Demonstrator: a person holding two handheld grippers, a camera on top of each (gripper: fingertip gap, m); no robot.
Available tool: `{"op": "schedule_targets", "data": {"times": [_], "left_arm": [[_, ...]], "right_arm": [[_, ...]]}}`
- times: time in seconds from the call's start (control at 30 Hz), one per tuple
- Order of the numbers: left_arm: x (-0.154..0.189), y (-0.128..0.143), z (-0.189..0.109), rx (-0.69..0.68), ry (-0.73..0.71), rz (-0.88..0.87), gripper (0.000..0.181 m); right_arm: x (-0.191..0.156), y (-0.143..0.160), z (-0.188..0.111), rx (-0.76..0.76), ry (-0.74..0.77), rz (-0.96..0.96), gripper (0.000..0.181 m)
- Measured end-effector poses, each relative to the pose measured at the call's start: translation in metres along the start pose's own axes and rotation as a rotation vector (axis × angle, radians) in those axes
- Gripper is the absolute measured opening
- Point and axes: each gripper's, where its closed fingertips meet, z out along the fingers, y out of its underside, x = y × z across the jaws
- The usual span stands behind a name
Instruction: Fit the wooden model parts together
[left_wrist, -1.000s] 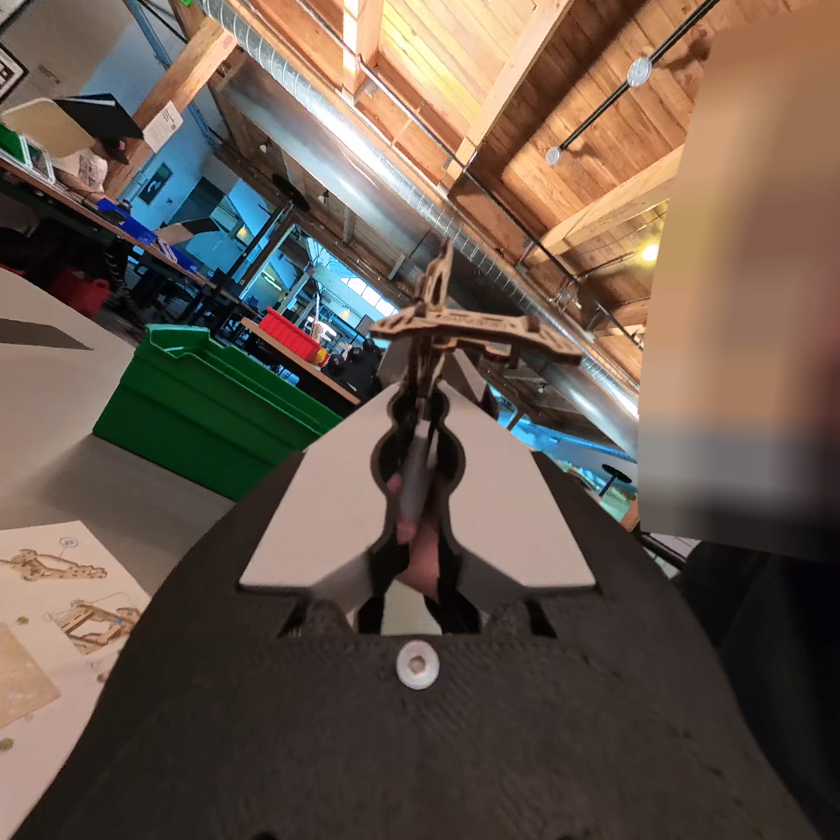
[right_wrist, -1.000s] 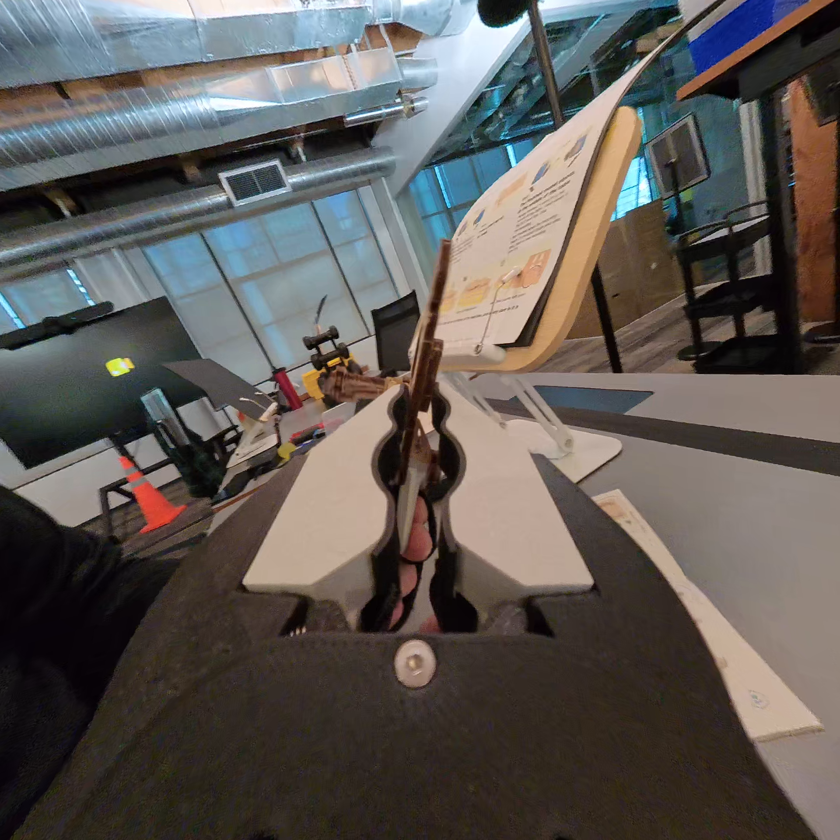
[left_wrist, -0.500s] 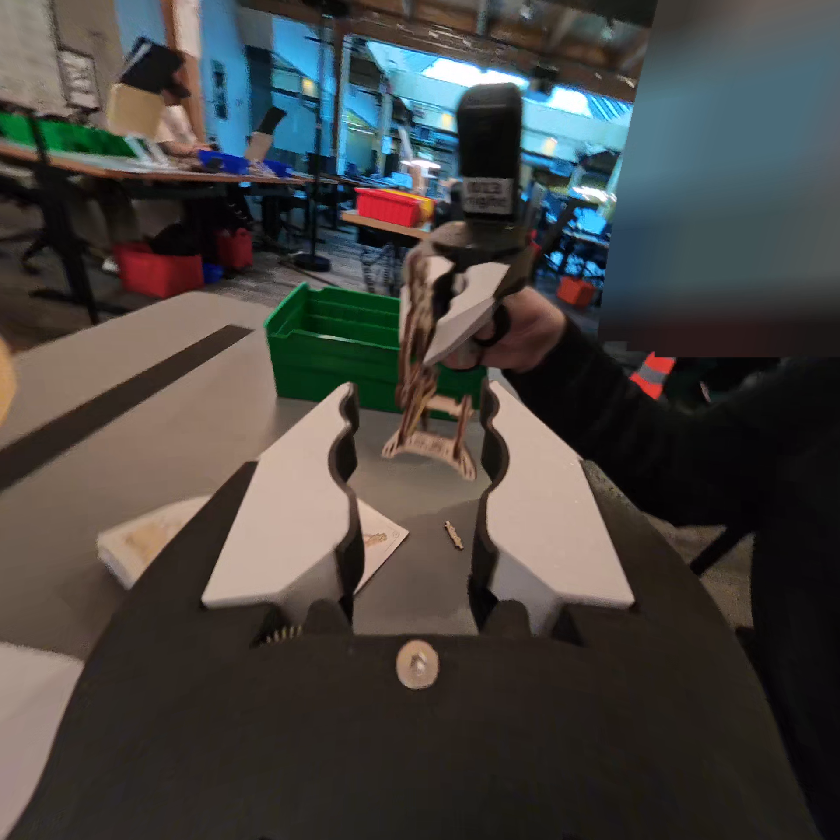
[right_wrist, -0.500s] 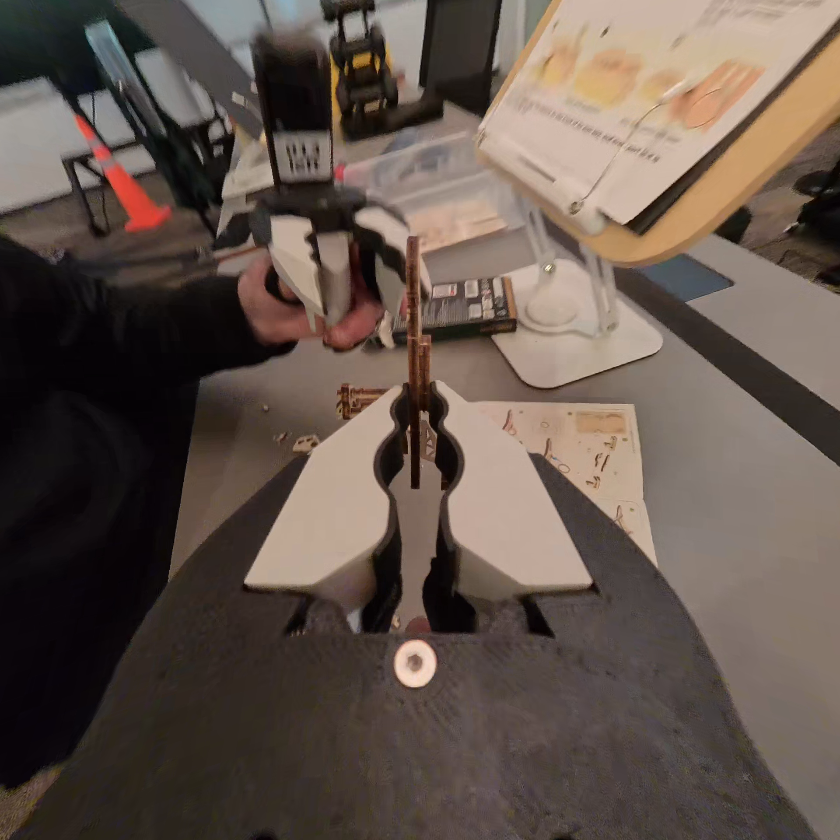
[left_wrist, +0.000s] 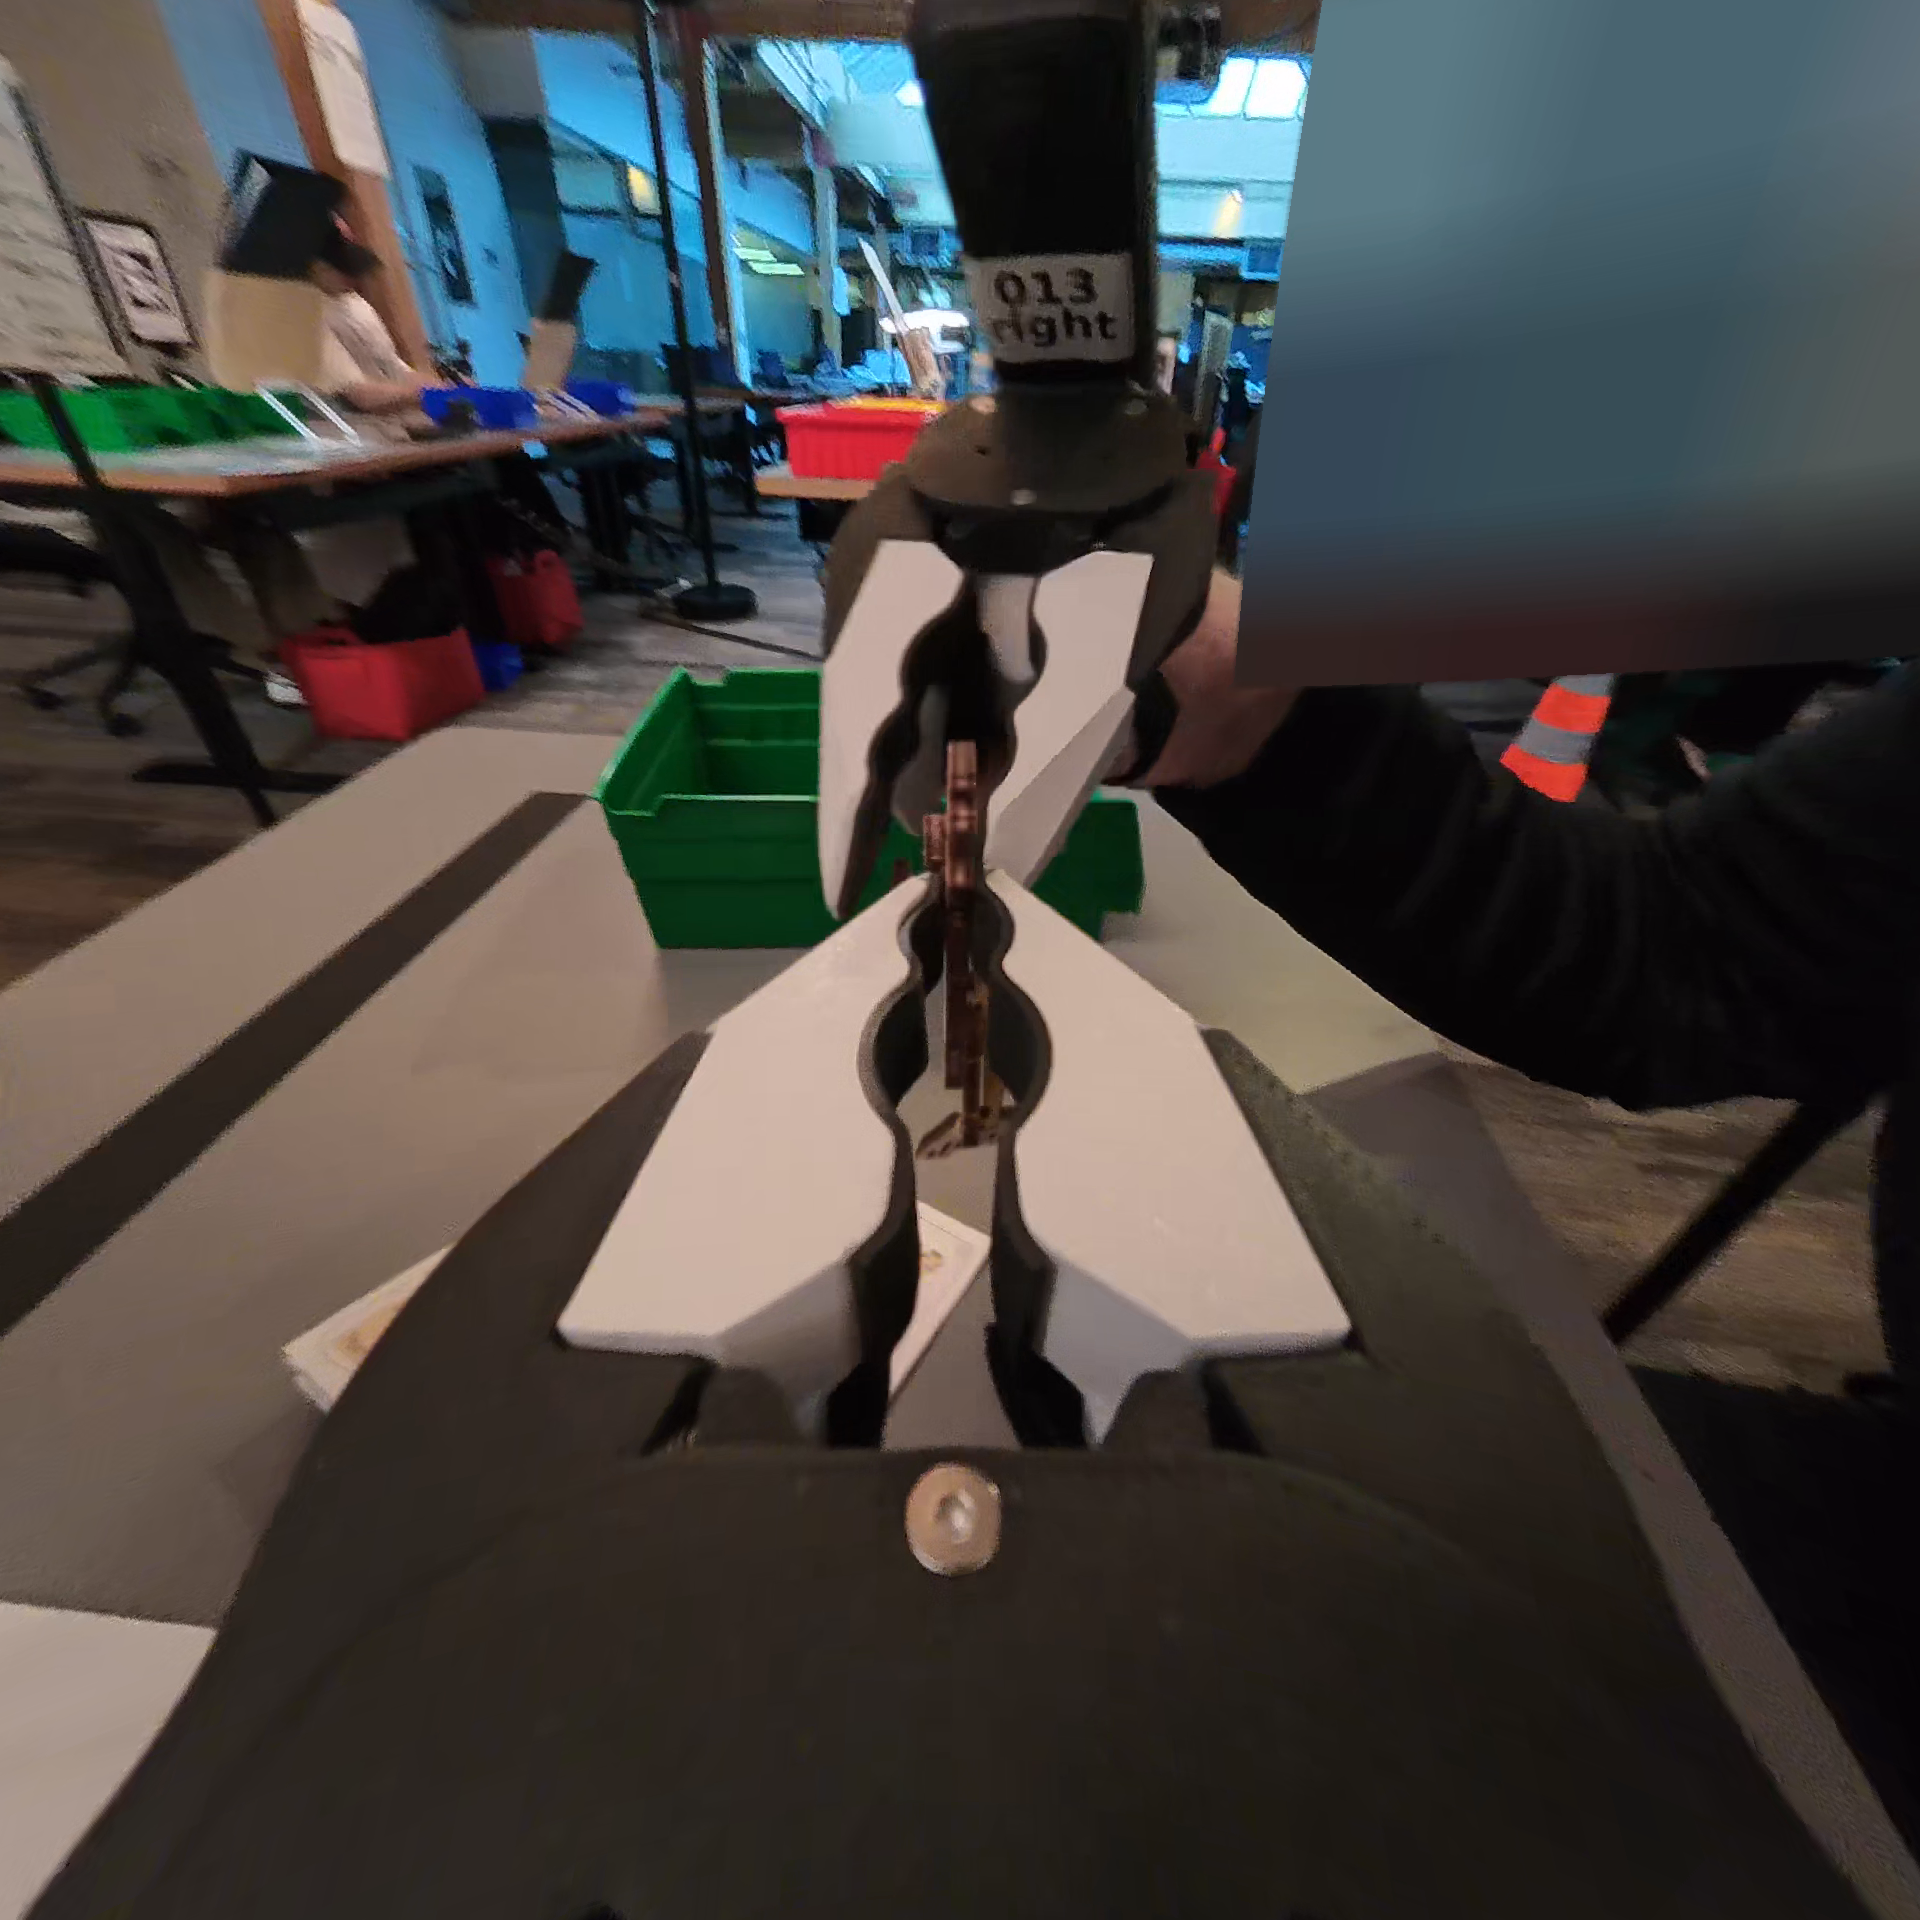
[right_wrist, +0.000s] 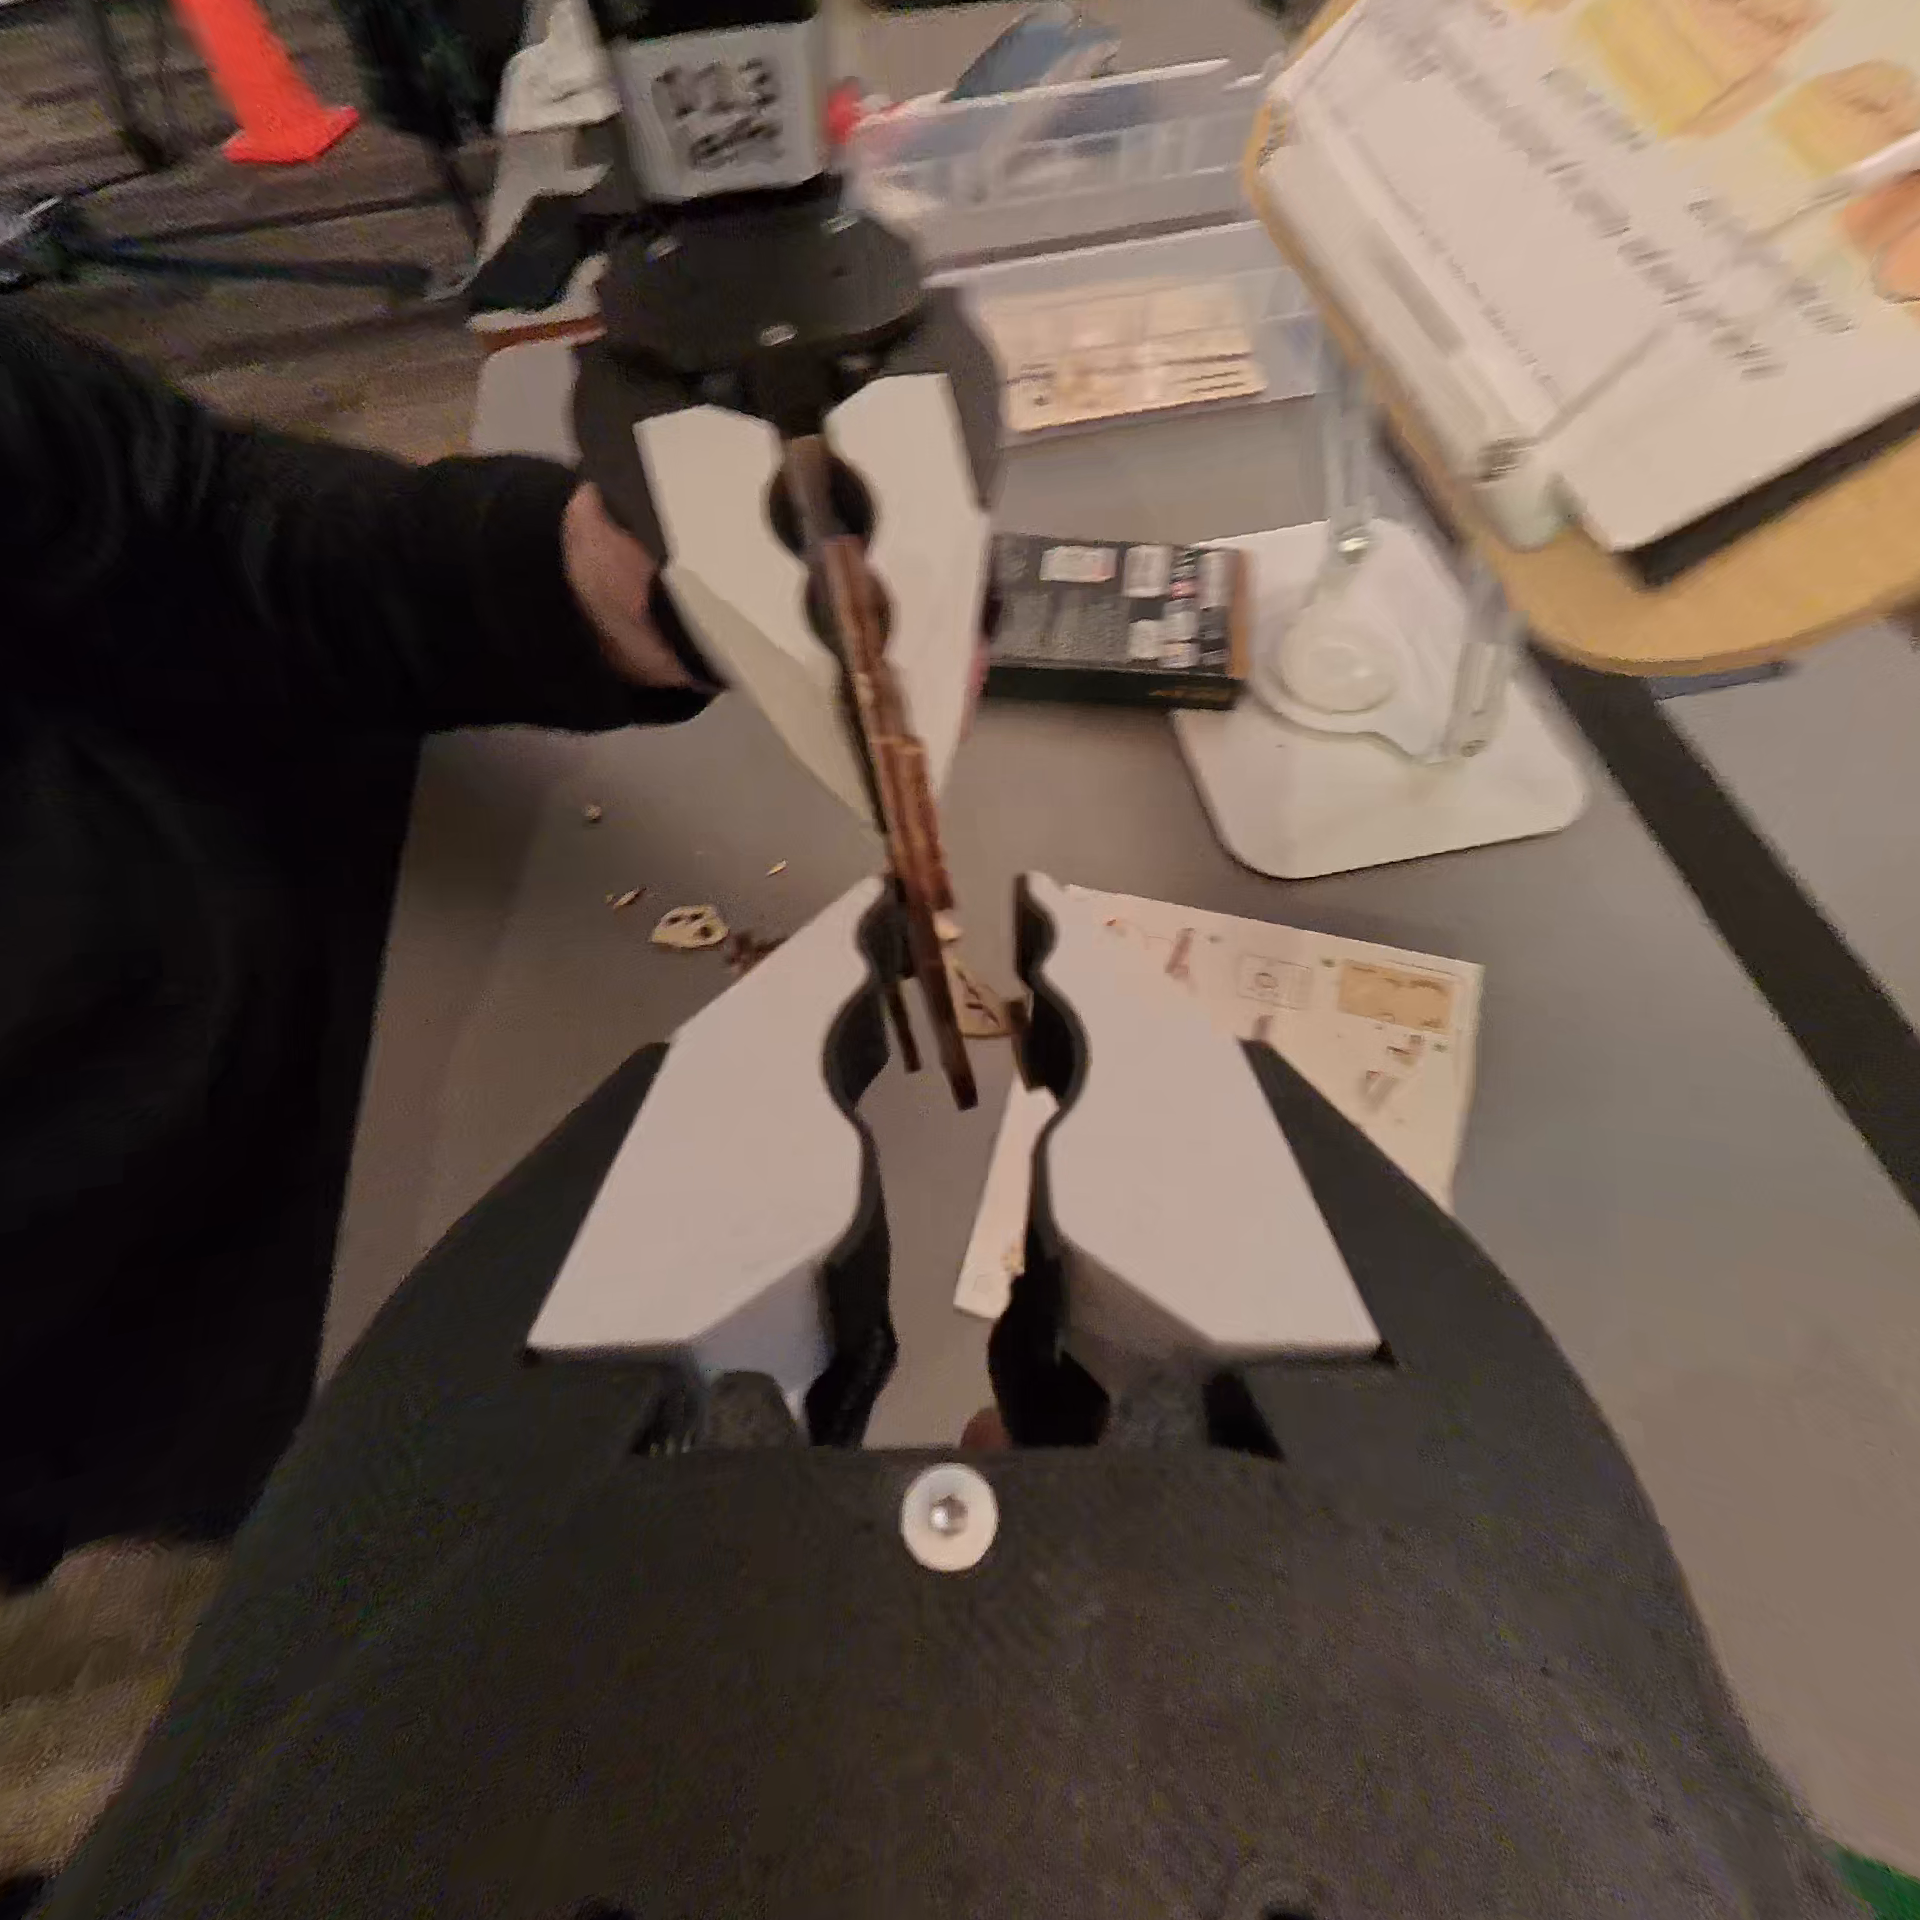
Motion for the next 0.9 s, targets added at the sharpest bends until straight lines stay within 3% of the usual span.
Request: {"op": "schedule_targets", "data": {"times": [0.17, 0.4, 0.9], "left_arm": [[-0.006, -0.018, -0.008, 0.117, -0.069, 0.076, 0.0], [-0.003, -0.022, -0.001, 0.133, -0.11, 0.135, 0.0], [0.01, -0.035, 0.012, 0.157, -0.144, 0.216, 0.001]], "right_arm": [[0.001, -0.01, -0.022, 0.181, 0.143, 0.077, 0.015], [-0.005, -0.011, -0.034, 0.324, 0.352, 0.068, 0.009], [-0.011, -0.01, -0.023, 0.4, 0.372, 0.063, 0.006]]}}
